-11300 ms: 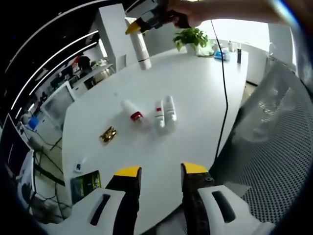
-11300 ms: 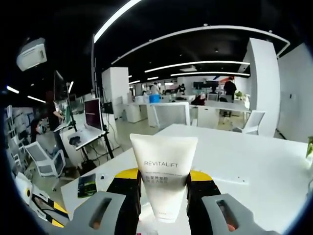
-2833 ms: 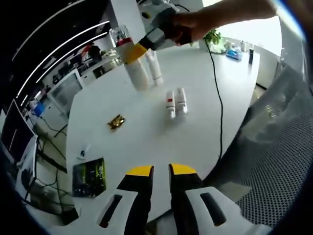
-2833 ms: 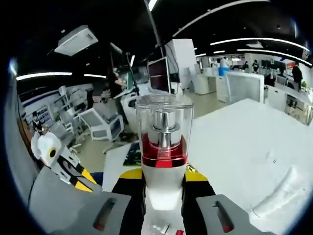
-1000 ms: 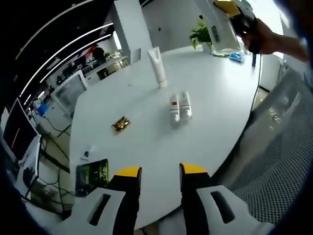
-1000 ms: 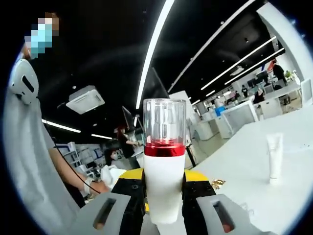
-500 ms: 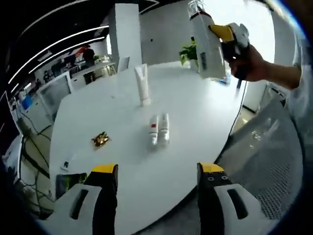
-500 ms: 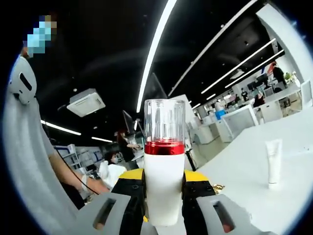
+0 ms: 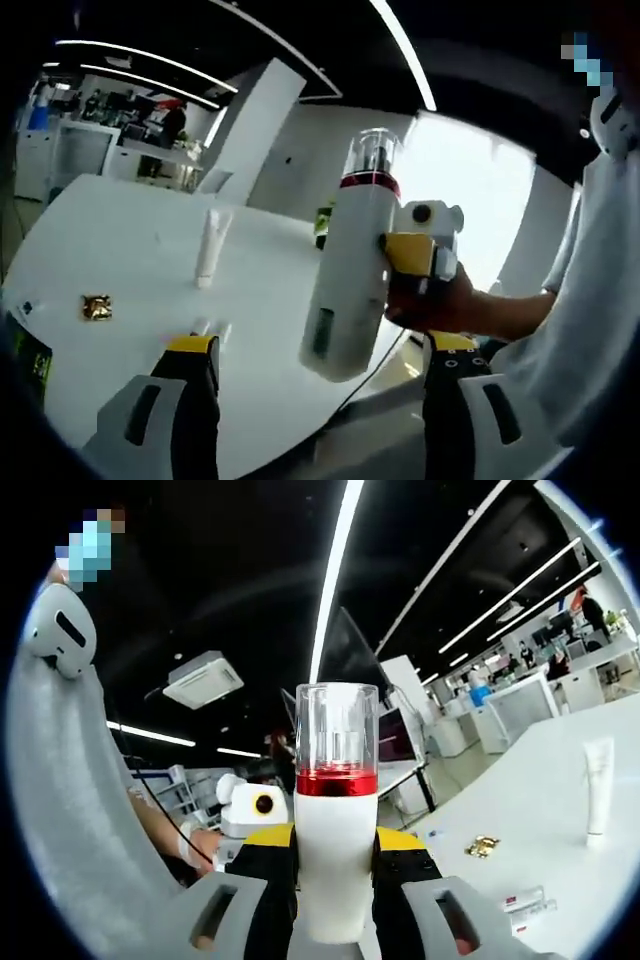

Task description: Arrange the skincare products in the storage area until every visible bottle or jar stands upright without overlapping.

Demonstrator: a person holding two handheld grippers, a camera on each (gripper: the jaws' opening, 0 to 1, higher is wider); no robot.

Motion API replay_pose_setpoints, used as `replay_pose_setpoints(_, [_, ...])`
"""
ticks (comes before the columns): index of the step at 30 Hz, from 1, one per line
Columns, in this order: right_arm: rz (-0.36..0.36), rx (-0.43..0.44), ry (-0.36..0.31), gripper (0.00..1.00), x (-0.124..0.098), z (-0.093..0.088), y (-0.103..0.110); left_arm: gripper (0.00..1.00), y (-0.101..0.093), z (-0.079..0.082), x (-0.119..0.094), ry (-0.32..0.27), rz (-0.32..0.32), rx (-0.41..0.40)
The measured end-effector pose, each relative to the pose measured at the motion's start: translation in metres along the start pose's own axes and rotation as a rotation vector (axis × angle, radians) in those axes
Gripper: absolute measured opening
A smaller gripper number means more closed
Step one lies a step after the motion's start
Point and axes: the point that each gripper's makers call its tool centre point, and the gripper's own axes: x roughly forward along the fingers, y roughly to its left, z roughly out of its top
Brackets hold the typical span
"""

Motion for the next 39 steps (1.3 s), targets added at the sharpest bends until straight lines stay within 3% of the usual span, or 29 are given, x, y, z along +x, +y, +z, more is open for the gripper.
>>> replay_pose_setpoints(4, [0.030,-0.008,0.048,0.21,0.005,-0.012,0.008,0.64,-0.009,-0.003,-0.002,-0.060,-0.027,-0.048])
replay_pose_setpoints(6, [0.044,-0.017,0.086,0.21,0.004,-0.020,0.010,0.51,-0.014,-0.007,-0.003,-0.017,-0.044,-0.011])
replay_pose_setpoints(8, [0.065,-0.007,0.096,0.21,0.003,-0.024,0.014,0.44,-0.017,-0.001,-0.004,-0.050,-0.052,0.011])
replay_pose_setpoints(12, [0.098,0.003,0.100,0.21,0.001,-0.028,0.024,0.49,-0.019,-0.002,-0.002,-0.049,-0.064,0.009])
replay_pose_setpoints(15, [0.127,0.026,0.084,0.21,0.001,-0.027,0.032,0.44,-0.025,-0.006,0.001,-0.030,-0.087,0.007])
replay_pose_setpoints(18, [0.150,0.031,0.087,0.22,0.003,-0.029,0.037,0.39,-0.031,-0.018,0.004,0.033,-0.111,0.038])
replay_pose_setpoints(21, [0.152,0.036,0.107,0.22,0.004,-0.034,0.037,0.32,-0.040,-0.021,0.005,0.045,-0.151,0.107])
replay_pose_setpoints(22, [0.152,0.038,0.108,0.22,0.004,-0.034,0.037,0.32,-0.034,-0.020,0.004,0.034,-0.101,0.135])
replay_pose_setpoints(27, [0.155,0.048,0.119,0.22,0.004,-0.036,0.037,0.31,-0.034,-0.022,0.002,0.053,-0.101,0.098])
replay_pose_setpoints(30, [0.151,0.041,0.138,0.23,0.008,-0.039,0.037,0.31,-0.031,-0.024,0.001,0.064,-0.064,0.121])
replay_pose_setpoints(34, [0.094,0.021,0.180,0.24,0.017,-0.044,0.031,0.31,-0.015,-0.026,-0.002,0.094,0.068,0.173])
replay_pose_setpoints(39, [0.023,-0.050,0.212,0.26,0.029,-0.045,0.029,0.31,-0.002,-0.024,-0.006,0.088,0.154,0.184])
